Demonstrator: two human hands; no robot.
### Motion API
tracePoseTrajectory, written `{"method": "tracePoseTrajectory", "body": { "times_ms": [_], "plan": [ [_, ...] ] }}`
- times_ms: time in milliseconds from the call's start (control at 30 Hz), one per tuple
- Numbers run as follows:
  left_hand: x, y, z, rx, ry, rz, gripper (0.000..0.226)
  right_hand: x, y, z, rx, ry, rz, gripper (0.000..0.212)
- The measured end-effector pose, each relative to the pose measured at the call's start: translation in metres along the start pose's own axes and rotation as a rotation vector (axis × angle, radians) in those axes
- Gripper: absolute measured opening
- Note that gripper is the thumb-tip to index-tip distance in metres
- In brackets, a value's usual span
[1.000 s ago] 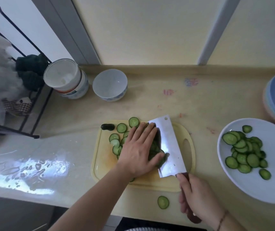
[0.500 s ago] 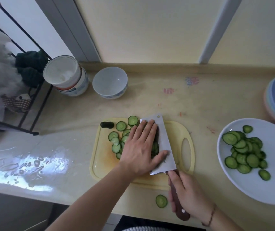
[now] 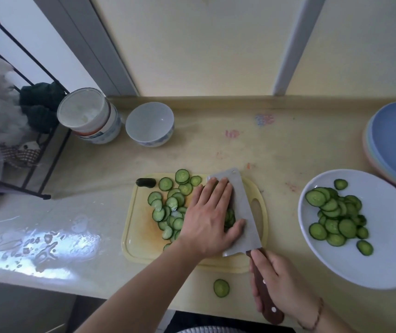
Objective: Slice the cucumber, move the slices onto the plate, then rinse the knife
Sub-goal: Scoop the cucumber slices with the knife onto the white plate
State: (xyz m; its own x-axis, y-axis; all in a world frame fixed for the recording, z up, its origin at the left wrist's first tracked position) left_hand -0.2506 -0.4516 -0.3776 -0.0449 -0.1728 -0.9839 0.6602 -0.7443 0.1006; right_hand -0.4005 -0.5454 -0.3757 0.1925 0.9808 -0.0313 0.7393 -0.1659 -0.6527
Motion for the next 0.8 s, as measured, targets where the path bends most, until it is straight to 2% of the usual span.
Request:
{"method": "tracePoseTrajectory", "body": {
  "times_ms": [200,500,633,800],
  "plan": [
    [-0.008,0.008,0.009,0.028,0.003,0.063,0.081,-0.009,-0.006,-0.005,-0.023,0.030,0.015,0.037],
    [-0.009,0.018,0.025,0.032,-0.050,0.039,0.081,-0.026,-0.010,-0.003,-0.050,0.091,0.004,0.036],
    [-0.024,0.038,0.060,0.118,-0.105,0.072,0.080,-0.054,-0.031,-0.008,-0.102,0.118,0.076,0.037],
    [-0.022,0.075,0.135,0.273,-0.221,0.106,0.074,-0.111,-0.063,-0.003,-0.159,0.155,0.271,0.040]
  ]
}}
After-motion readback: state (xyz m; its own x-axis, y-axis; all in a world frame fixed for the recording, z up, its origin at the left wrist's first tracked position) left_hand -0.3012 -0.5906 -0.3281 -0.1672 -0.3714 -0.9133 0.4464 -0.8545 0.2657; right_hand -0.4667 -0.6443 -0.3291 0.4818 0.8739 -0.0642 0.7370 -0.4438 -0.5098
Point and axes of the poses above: each hand's wrist, its own y-axis towards the middle knuckle, its own x-axis out of the palm, z = x × y, the point moved 5 cm from there along y, towards the middle knuckle, and after that the axes turned 6 degrees about y, right-handed, at the moved point
